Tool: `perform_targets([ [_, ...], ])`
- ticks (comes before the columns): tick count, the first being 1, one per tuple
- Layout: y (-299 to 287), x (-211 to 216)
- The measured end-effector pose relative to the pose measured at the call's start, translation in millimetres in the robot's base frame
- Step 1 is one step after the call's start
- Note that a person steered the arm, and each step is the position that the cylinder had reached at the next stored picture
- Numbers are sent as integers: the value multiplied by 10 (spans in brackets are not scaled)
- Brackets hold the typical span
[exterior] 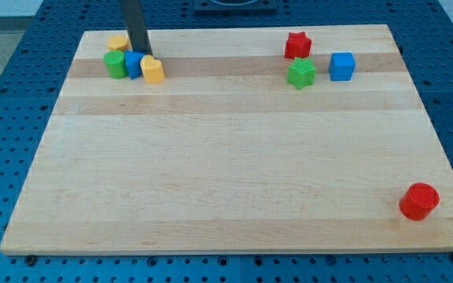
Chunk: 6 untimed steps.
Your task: Move the yellow heart diagonal to the blue triangle
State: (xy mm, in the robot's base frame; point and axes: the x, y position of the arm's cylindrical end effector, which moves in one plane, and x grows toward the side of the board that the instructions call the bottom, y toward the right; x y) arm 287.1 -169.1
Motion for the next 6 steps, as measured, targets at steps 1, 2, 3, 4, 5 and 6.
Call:
perform_targets([
  [1,8,409],
  [2,8,449],
  [3,303,449],
  [4,466,380],
  [5,422,36],
  [6,619,1],
])
